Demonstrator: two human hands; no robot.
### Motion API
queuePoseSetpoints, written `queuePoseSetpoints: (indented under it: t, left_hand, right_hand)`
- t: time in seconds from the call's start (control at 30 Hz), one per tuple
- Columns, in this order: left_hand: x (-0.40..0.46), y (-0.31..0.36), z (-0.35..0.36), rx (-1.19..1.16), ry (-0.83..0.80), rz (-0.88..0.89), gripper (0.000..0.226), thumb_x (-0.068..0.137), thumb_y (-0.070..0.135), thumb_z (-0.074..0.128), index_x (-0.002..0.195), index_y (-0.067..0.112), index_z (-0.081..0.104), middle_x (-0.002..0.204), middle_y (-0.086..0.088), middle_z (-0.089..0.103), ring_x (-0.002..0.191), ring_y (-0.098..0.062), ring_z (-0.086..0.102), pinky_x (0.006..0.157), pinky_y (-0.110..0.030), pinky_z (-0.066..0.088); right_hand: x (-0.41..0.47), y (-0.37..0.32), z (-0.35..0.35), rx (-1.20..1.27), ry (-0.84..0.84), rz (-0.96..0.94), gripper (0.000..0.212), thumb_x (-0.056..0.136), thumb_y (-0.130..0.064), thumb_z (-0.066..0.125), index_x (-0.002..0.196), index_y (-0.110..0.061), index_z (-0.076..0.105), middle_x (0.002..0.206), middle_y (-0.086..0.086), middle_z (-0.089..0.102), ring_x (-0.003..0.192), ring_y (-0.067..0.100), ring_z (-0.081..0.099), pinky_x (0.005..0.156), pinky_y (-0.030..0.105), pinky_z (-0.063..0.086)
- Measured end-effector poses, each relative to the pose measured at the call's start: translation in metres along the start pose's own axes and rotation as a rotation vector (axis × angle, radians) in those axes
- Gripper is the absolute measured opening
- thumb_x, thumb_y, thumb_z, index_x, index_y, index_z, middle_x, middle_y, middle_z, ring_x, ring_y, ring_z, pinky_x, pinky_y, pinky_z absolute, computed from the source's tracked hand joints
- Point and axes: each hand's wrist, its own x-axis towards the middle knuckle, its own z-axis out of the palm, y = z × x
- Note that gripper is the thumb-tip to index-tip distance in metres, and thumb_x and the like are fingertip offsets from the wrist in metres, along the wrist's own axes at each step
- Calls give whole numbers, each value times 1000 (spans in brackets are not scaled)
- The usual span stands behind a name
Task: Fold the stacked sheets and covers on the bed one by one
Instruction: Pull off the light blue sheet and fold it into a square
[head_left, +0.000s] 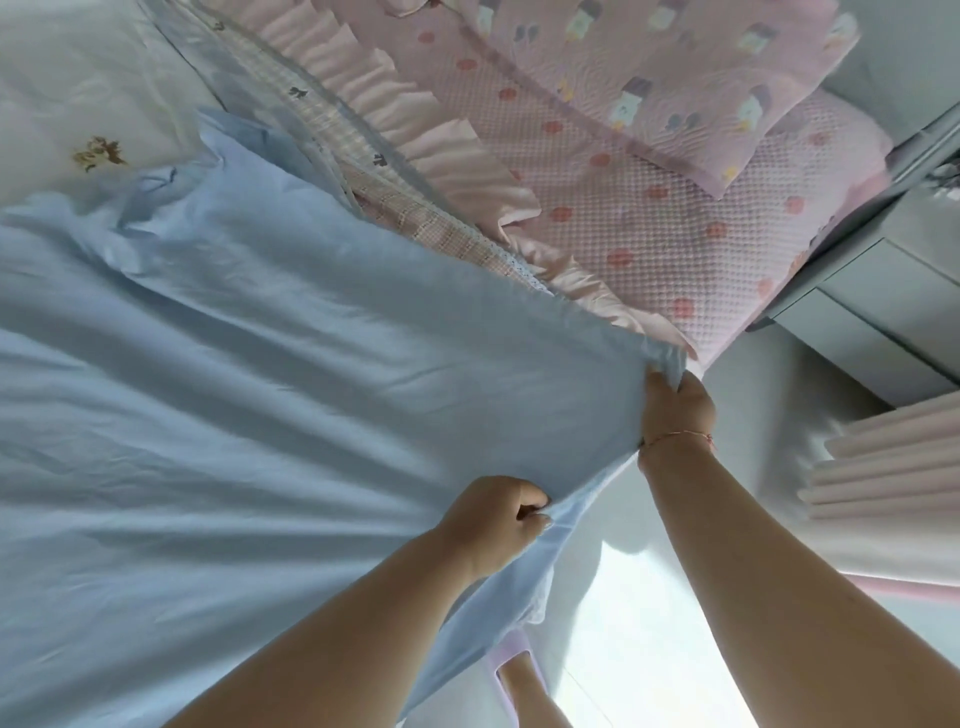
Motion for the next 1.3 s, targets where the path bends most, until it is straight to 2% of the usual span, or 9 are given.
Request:
queuePoseSetpoints:
  t: [0.13,0.3,0.6,0.77,0.87,0.97,1.1,1.23,1.3]
  left_hand:
    - [-4,6,21,-22,-146,28,19,94,14,50,89,13,68,81,-1,66,77,-18,56,73,-21,40]
    - [-24,-11,35,-63,-102,-46,33,97,25,54,129,20,60,128,3,62,118,-12,56,100,-20,39]
    - [-88,-88,28,-192,187,-352,28,93,22,57,119,15,64,117,2,67,105,-12,63,89,-17,44]
    - [-125,-115,35,-189,208,-397,25,93,24,59,117,18,63,111,2,67,100,-13,63,87,-20,45]
    - [-140,-121,41,-177,221,-368,27,93,25,59,119,20,62,111,2,65,99,-12,61,88,-20,44]
    - [-152,-123,50,-168,259,-334,27,93,26,58,119,21,62,112,4,63,97,-10,59,86,-20,43]
    - [-168,-122,64,-140,296,-308,25,93,25,58,117,18,62,111,4,61,91,-8,56,81,-18,39]
    - [-186,-125,80,-160,328,-356,26,92,25,61,117,18,61,112,4,60,94,-9,57,83,-20,41]
    - [-193,-126,85,-167,361,-378,27,92,26,62,118,18,61,113,4,60,97,-11,59,85,-20,42]
  right_hand:
    - [7,25,-23,-179,192,-58,30,93,-23,52,67,-11,44,64,2,42,72,22,41,65,29,33]
    - [-1,36,-17,-344,52,-72,27,95,-31,51,87,-5,55,83,14,52,80,31,50,70,33,36]
    - [-57,62,10,-79,-146,358,76,52,-69,72,104,-16,58,90,3,60,88,27,61,87,40,53]
    - [-103,90,30,-57,-173,461,54,72,-55,72,94,-9,57,74,7,53,64,22,54,79,36,54]
    - [-126,102,38,-288,-232,383,72,72,-62,63,114,-3,62,104,17,65,95,33,62,95,40,47]
    - [-142,103,33,-440,-233,335,49,96,-39,45,126,-1,55,131,18,54,120,34,50,99,36,37]
    - [-146,107,22,-162,-163,318,39,99,-24,38,131,-4,47,132,17,52,111,33,54,78,30,38]
    - [-166,124,12,144,-239,560,55,73,-57,68,113,-22,52,109,4,58,99,27,59,82,38,52]
    - [-182,135,13,182,-360,619,52,77,-39,76,117,-15,55,104,7,59,98,25,59,80,38,52]
